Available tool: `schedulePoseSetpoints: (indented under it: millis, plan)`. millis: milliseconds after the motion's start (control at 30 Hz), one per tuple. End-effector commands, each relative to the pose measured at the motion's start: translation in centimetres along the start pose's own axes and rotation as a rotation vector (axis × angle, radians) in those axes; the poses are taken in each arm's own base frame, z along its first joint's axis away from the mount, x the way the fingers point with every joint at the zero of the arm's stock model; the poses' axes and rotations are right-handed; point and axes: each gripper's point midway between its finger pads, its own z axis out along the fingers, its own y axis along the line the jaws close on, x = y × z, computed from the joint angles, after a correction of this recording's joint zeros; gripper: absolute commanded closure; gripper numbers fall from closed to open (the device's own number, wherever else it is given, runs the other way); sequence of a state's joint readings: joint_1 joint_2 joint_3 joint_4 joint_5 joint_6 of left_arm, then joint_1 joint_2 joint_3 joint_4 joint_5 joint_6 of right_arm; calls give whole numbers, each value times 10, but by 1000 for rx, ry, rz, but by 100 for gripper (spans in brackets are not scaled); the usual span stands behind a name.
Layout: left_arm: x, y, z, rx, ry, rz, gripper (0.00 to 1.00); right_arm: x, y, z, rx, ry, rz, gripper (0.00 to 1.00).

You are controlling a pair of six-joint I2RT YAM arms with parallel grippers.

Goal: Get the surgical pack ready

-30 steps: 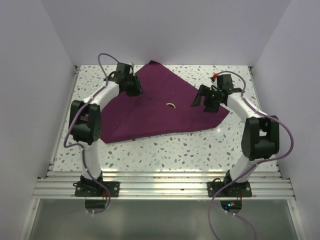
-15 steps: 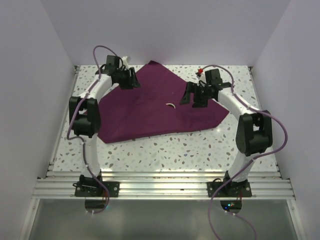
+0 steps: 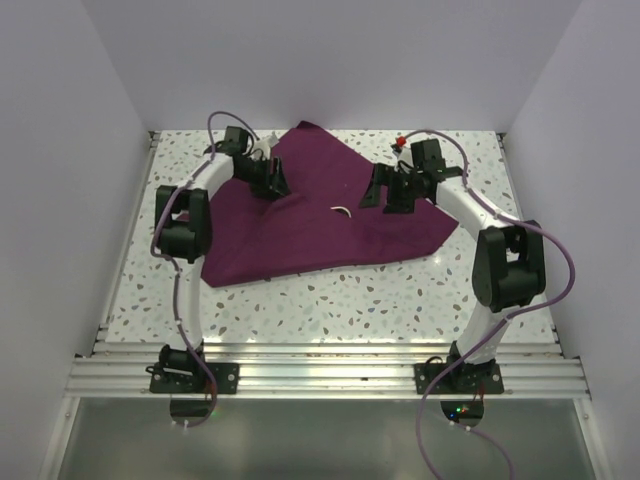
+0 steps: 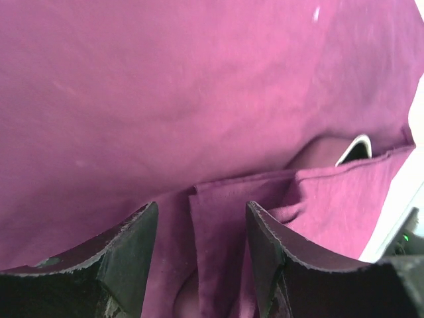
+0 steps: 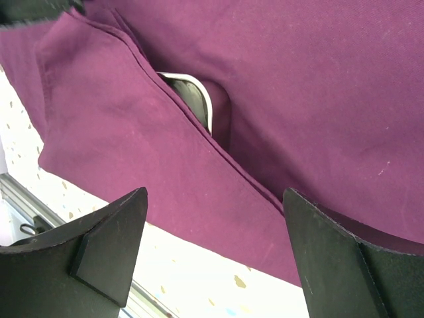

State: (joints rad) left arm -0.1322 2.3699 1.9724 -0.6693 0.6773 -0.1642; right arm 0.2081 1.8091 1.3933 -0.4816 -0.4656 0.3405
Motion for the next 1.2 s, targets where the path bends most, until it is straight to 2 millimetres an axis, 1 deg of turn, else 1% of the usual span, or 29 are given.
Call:
schedulePoseSetpoints:
  millis: [0,67,100,133,167,200,233,267,300,333,400,433,500,567,600,633,667,700,733,767,800,833,933,967,1033,1100,1133,1167]
  plan:
    - [-6,-25,-16,99,-46,41,40,-13,14,-11,-47,-64,-42,14]
    - [-20,-23,-24,87,-103,28,40,-13,13,-13,-46,-68,-40,14]
    - [-19,-18,-24,69,-112,16,22,-12,13,-12,-45,-65,-42,14]
    - [-30,-16,-29,61,-163,35,15,-13,13,-14,-39,-70,-42,14]
    - [-38,-21,-40,50,-203,33,14,-12,13,-14,-36,-69,-40,14]
    - [-41,-13,-41,28,-243,37,15,-13,13,-15,-34,-72,-44,14]
    - [-51,-14,-59,24,-296,19,15,-12,12,-16,-30,-72,-44,14]
    - [-54,-10,-66,14,-321,10,15,-12,12,-16,-29,-71,-45,14]
    - [-55,-8,-71,12,-342,6,14,-13,12,-17,-29,-75,-46,14]
    - [-60,-9,-82,5,-368,11,14,-13,12,-17,-30,-74,-46,14]
    - [-58,-9,-88,-5,-367,13,13,-14,14,-17,-35,-78,-46,14]
    - [-59,-13,-92,-1,-373,33,13,-14,15,-16,-40,-75,-47,14]
    - [-49,-19,-89,45,-335,34,12,-15,15,-16,-43,-76,-42,14]
    - [-35,-21,-78,101,-275,30,12,-14,16,-16,-48,-74,-42,14]
    - [-29,-20,-74,101,-247,18,12,-14,15,-15,-50,-73,-38,14]
    - [-22,-17,-65,98,-222,20,12,-15,16,-16,-53,-78,-41,14]
    - [-17,-14,-60,90,-201,18,12,-15,17,-17,-56,-81,-41,14]
    - [-13,-18,-56,94,-170,11,12,-15,18,-17,-58,-82,-42,14]
    - [-6,-11,-45,93,-134,-1,11,-16,19,-18,-58,-84,-43,14]
    - [-13,-13,-45,85,-130,11,11,-15,19,-18,-57,-85,-46,14]
    - [-6,-11,-39,80,-96,-6,11,-15,19,-18,-59,-86,-47,14]
    - [-4,-8,-34,70,-91,-23,11,-16,19,-18,-60,-87,-44,14]
    - [-3,-1,-30,32,-97,-51,11,-14,18,-16,-63,-83,-45,14]
    - [-1,6,-28,-6,-97,-59,11,-15,17,-16,-60,-84,-44,14]
    - [4,6,-24,-19,-79,-58,11,-14,17,-14,-60,-81,-45,14]
    - [12,-1,-17,10,-44,-62,12,-14,17,-13,-63,-79,-42,14]
    - [15,0,-14,19,-31,-63,12,-14,16,-12,-63,-78,-40,14]
    - [16,-7,-12,59,-28,-57,12,-13,17,-11,-68,-74,-37,14]
